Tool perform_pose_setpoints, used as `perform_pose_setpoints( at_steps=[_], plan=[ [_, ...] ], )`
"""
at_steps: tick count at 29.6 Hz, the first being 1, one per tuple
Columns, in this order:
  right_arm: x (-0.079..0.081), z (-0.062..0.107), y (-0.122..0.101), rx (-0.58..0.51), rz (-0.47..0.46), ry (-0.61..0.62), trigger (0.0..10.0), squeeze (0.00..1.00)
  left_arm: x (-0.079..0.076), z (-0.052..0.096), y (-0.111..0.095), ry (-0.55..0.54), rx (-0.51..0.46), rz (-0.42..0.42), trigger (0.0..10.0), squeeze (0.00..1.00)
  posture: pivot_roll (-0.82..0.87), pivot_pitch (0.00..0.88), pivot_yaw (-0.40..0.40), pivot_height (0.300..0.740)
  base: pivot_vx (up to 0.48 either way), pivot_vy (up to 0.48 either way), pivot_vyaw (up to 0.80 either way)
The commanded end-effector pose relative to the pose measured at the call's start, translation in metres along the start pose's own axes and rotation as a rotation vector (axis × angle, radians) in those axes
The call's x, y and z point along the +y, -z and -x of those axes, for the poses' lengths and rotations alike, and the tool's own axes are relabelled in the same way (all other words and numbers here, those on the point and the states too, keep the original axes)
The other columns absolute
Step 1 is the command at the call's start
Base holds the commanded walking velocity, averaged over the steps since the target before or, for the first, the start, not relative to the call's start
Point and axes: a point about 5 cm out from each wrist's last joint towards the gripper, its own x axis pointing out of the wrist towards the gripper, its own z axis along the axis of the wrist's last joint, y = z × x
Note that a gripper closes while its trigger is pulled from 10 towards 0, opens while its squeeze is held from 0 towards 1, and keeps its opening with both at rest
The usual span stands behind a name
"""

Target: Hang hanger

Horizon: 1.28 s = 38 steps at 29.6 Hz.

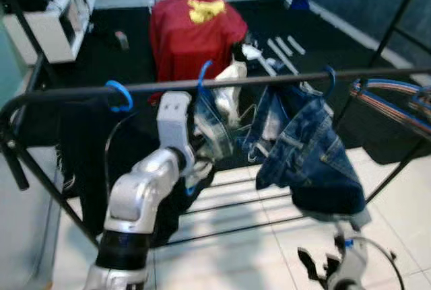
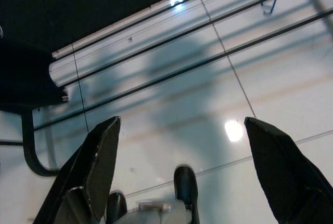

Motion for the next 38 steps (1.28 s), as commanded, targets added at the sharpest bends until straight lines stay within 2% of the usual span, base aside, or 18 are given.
perform_pose_setpoints(
  at_steps=[1, 7, 9, 11, 12, 17, 21, 25, 31, 32, 34, 36, 37, 38],
  plan=[
    [-0.006, 0.006, 0.012, 0.047, -0.015, 0.029, 10.0, 0.0, -0.003, 0.003, -0.001, 0.004, -0.01, 0.046, 10.0, 0.0, -0.05, 0.119, -0.001, 0.74, 0.0, 0.0, 0.0],
    [-0.006, 0.007, 0.013, 0.05, -0.016, 0.032, 10.0, 0.0, -0.007, 0.004, 0.003, 0.001, 0.02, 0.055, 10.0, 0.0, -0.05, 0.12, 0.0, 0.74, 0.0, 0.0, 0.0],
    [-0.007, 0.008, 0.014, 0.049, -0.019, 0.033, 10.0, 0.0, -0.008, 0.004, 0.011, -0.022, 0.077, 0.007, 10.0, 0.0, -0.04, 0.121, 0.003, 0.74, 0.0, 0.0, 0.0],
    [-0.008, 0.008, 0.014, 0.047, -0.02, 0.033, 10.0, 0.0, -0.009, 0.004, 0.015, -0.032, 0.099, -0.002, 10.0, 0.0, -0.04, 0.121, 0.003, 0.74, 0.0, 0.0, 0.0],
    [-0.008, 0.009, 0.014, 0.046, -0.021, 0.034, 10.0, 0.0, -0.009, 0.003, 0.02, -0.043, 0.13, -0.002, 10.0, 0.0, -0.04, 0.121, 0.003, 0.74, 0.0, 0.0, 0.0],
    [-0.009, 0.009, 0.013, 0.044, -0.021, 0.035, 10.0, 0.0, -0.01, 0.001, 0.026, -0.061, 0.163, 0.01, 10.0, 0.0, -0.05, 0.121, 0.004, 0.74, 0.0, 0.0, 0.0],
    [-0.009, 0.008, 0.013, 0.042, -0.021, 0.035, 10.0, 0.0, -0.004, -0.002, 0.029, -0.121, 0.163, -0.049, 10.0, 0.0, -0.05, 0.121, 0.005, 0.74, 0.0, 0.0, 0.0],
    [-0.007, 0.006, 0.01, 0.036, -0.019, 0.03, 10.0, 0.0, 0.013, -0.004, 0.034, -0.246, 0.158, -0.124, 10.0, 0.0, -0.05, 0.117, 0.006, 0.74, 0.0, 0.0, 0.0],
    [-0.003, 0.003, 0.009, 0.037, -0.017, 0.027, 10.0, 0.0, 0.015, -0.002, 0.036, -0.24, 0.16, -0.123, 10.0, 0.0, -0.05, 0.114, 0.005, 0.74, 0.0, 0.0, 0.0],
    [-0.002, 0.003, 0.01, 0.039, -0.017, 0.027, 10.0, 0.0, 0.014, -0.002, 0.035, -0.218, 0.145, -0.117, 10.0, 1.0, -0.05, 0.113, 0.005, 0.74, 0.0, 0.0, 0.0],
    [-0.001, 0.002, 0.01, 0.041, -0.017, 0.028, 10.0, 0.0, 0.013, -0.001, 0.033, -0.176, 0.123, -0.12, 10.0, 1.0, -0.05, 0.112, 0.004, 0.74, 0.0, 0.0, 0.0],
    [0.0, 0.002, 0.011, 0.043, -0.017, 0.027, 10.0, 0.0, 0.008, 0.002, 0.023, -0.024, 0.052, -0.108, 10.0, 1.0, -0.05, 0.11, 0.003, 0.74, 0.0, 0.0, 0.0],
    [0.0, 0.002, 0.011, 0.043, -0.017, 0.027, 10.0, 0.0, 0.008, 0.002, 0.023, -0.024, 0.052, -0.108, 10.0, 1.0, -0.05, 0.11, 0.003, 0.74, 0.0, 0.0, 0.0],
    [0.0, 0.002, 0.011, 0.044, -0.017, 0.026, 10.0, 0.0, 0.007, 0.006, 0.016, 0.052, 0.001, -0.111, 10.0, 1.0, -0.05, 0.111, 0.002, 0.74, 0.0, 0.0, 0.0]
  ],
)
